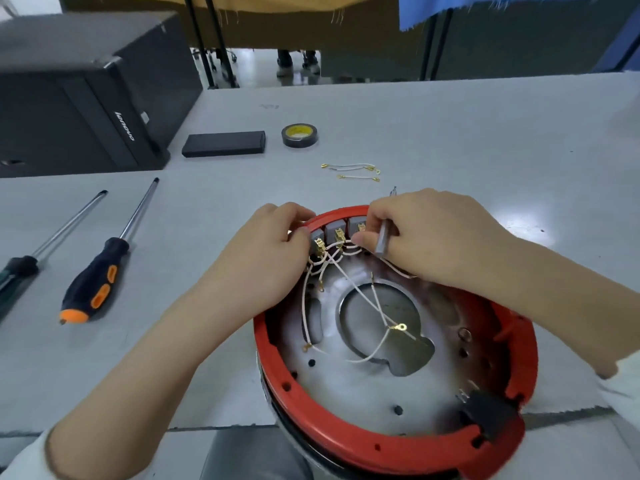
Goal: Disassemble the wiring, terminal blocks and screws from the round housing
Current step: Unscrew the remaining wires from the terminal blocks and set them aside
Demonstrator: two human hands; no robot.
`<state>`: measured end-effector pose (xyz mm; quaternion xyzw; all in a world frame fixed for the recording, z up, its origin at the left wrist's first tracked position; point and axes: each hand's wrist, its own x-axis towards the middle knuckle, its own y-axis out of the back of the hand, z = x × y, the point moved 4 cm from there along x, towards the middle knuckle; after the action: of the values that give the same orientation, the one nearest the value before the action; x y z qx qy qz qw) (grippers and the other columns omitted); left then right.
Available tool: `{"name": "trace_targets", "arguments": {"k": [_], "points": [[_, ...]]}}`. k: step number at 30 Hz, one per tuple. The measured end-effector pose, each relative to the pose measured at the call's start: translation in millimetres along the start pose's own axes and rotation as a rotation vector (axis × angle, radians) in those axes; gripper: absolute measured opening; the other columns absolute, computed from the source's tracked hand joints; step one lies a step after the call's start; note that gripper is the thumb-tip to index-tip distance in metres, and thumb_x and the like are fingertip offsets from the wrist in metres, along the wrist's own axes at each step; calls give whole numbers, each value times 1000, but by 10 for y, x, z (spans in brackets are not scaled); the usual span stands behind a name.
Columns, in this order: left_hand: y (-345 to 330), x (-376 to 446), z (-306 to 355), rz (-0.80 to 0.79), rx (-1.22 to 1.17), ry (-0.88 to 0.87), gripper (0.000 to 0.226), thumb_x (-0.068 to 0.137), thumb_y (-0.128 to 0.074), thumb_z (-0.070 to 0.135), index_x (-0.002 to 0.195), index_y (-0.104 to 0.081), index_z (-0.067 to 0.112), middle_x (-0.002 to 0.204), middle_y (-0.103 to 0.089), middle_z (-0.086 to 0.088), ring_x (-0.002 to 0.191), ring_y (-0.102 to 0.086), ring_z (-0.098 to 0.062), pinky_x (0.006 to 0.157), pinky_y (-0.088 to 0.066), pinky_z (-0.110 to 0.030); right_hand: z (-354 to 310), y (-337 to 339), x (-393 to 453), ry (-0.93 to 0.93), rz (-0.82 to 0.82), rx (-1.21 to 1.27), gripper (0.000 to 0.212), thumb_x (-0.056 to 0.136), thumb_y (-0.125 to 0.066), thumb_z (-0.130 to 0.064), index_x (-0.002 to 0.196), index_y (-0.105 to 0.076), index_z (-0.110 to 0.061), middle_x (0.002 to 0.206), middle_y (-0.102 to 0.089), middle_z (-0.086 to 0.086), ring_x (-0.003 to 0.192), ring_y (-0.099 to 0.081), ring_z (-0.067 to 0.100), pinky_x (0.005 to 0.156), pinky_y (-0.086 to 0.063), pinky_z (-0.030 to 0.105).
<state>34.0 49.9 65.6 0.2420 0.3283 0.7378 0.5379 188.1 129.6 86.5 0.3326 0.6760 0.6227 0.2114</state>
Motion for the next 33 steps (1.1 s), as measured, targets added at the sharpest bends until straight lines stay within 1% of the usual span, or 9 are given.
{"name": "trace_targets", "arguments": {"k": [2,5,9,11,14,17,23,27,33], "points": [[50,35,22,-17,88,12,20,96,-42,40,92,-60,32,88,-60,11,77,-54,6,64,-37,-9,6,-20,20,35,-75,79,25,87,-49,-59,81,-54,-35,68,-50,-13,66,-46,2,52,-28,24],[1,147,57,-56,174,35,40,91,-40,55,75,-61,25,69,-61,7,70,-54,-2,57,-34,-25,19,-61,87,71,-215,211,20,90,-55,-49,86,-59,-30,70,-54,-11,69,-50,3,62,-41,30],[-244,307,76,-139,-177,34,30,96,-46,41,123,-54,32,119,-51,6,101,-54,-8,78,-41,-18,69,-90,168,40,-235,319,19,90,-59,-44,86,-64,-26,73,-64,-7,70,-58,6,64,-43,26],[-324,330,41,-213,-407,40,34,99,-46,33,132,-50,35,123,-57,11,104,-58,-3,86,-44,-19,84,-119,171,14,-222,395,19,89,-62,-44,80,-62,-27,68,-70,-10,63,-62,3,58,-43,18],[-364,327,2,-264,-599,8,31,101,-44,23,125,-60,33,110,-70,8,94,-66,-2,84,-49,-28,94,-135,178,-17,-167,416,20,86,-64,-44,74,-61,-29,64,-69,-12,54,-61,0,55,-43,14],[-385,318,1,-289,-690,-17,31,101,-42,15,121,-64,24,115,-71,2,110,-65,-15,104,-44,-41,80,-133,178,-7,-59,280,24,82,-64,-46,64,-54,-33,57,-61,-9,53,-53,-1,49,-37,15],[-382,330,28,-227,-652,-71,33,101,-40,12,111,-69,24,99,-74,7,93,-68,-7,85,-50,-23,-7,-244,189,3,20,258,20,68,-45,-54,57,-40,-38,63,-53,-10,65,-55,21,67,-50,43],[-374,324,36,-194,-645,-83,33,101,-40,9,113,-68,21,107,-73,3,106,-66,-15,103,-45,-43,9,-235,184,-9,10,172,25,69,-42,-57,56,-39,-36,60,-51,-11,62,-53,16,65,-50,40],[-363,333,23,-236,-631,-101,33,101,-39,11,114,-67,25,108,-72,4,106,-66,-13,102,-45,-40,-16,-69,112,-16,-14,160,22,66,-45,-56,71,-55,-37,57,-47,-14,60,-45,2,54,-33,20]]}}
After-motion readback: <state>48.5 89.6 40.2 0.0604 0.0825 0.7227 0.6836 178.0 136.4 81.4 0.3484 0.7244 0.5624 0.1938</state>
